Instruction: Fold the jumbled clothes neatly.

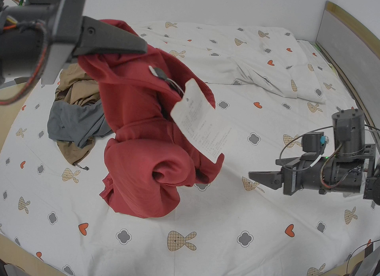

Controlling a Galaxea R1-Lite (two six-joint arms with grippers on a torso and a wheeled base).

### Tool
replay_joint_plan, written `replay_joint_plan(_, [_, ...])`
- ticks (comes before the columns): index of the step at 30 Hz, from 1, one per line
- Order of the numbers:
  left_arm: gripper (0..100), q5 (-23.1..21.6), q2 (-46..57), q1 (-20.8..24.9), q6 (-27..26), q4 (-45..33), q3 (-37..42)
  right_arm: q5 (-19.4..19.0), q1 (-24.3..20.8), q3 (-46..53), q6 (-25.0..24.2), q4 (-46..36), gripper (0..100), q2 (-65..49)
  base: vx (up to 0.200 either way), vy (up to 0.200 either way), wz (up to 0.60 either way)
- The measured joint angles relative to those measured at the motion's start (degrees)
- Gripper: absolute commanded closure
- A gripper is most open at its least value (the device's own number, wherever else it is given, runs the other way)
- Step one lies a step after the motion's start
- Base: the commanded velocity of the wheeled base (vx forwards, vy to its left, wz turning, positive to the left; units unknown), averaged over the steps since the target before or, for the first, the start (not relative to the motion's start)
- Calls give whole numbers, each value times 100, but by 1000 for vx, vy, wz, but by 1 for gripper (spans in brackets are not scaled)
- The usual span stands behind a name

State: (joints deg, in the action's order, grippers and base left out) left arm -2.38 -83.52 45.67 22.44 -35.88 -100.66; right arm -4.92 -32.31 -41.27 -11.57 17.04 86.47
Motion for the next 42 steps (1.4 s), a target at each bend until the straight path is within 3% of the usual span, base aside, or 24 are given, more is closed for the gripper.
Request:
replay_joint_plan(6, [100,-5,218,80,7,-233,-72,-13,-291,-346,-99,356,0,800,0,0,0])
replay_joint_plan(26, [100,-16,433,581,7,-261,-22,6,-647,-2136,-914,336,0,2789,0,0,0])
replay_joint_plan(27, [100,-16,441,595,5,-261,-11,6,-658,-2191,-914,340,100,2828,0,0,0])
replay_joint_plan(42, [100,-24,540,664,5,-241,190,2,-606,-2541,-1248,356,100,2973,0,0,0])
